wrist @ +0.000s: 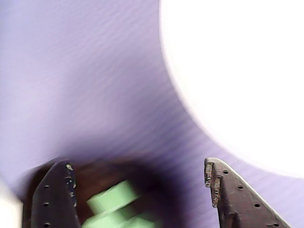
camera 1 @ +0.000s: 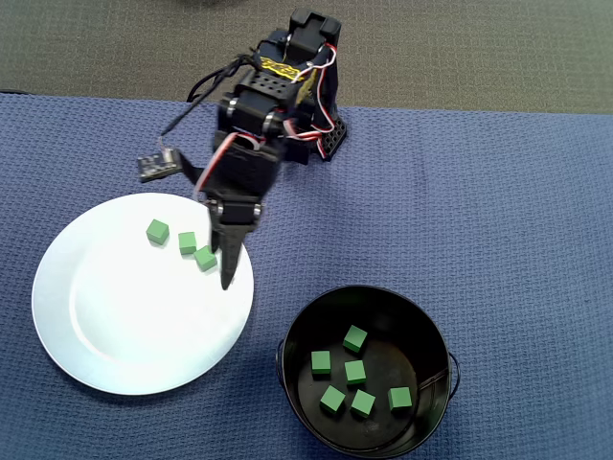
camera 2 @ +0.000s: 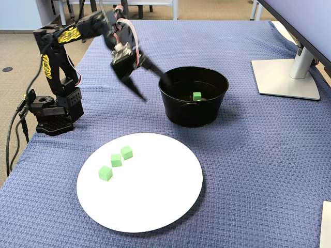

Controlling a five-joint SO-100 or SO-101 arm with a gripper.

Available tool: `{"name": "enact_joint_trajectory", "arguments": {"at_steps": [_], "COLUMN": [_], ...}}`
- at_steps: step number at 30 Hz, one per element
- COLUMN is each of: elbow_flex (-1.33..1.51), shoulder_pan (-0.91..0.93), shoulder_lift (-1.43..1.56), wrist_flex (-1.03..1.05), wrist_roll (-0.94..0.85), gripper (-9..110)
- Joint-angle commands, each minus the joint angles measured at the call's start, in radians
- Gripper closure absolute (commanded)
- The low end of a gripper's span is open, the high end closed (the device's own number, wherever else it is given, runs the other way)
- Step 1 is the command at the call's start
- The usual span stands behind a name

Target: Pick up the green cubes from the white plate and place them in the black recipient

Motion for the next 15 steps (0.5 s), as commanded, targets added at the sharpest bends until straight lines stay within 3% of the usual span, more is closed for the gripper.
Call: {"name": "enact_joint_trajectory", "arguments": {"at_steps": [1, 5, 15], "elbow_flex": [0.091, 0.104, 0.379], "shoulder_pan": [0.117, 0.184, 0.255], "shoulder_lift": [0.107, 0.14, 0.181], "wrist_flex": [-0.107, -0.1, -0.281], "wrist_roll": [-0.225, -0.397, -0.405], "gripper": [69, 69, 70]}}
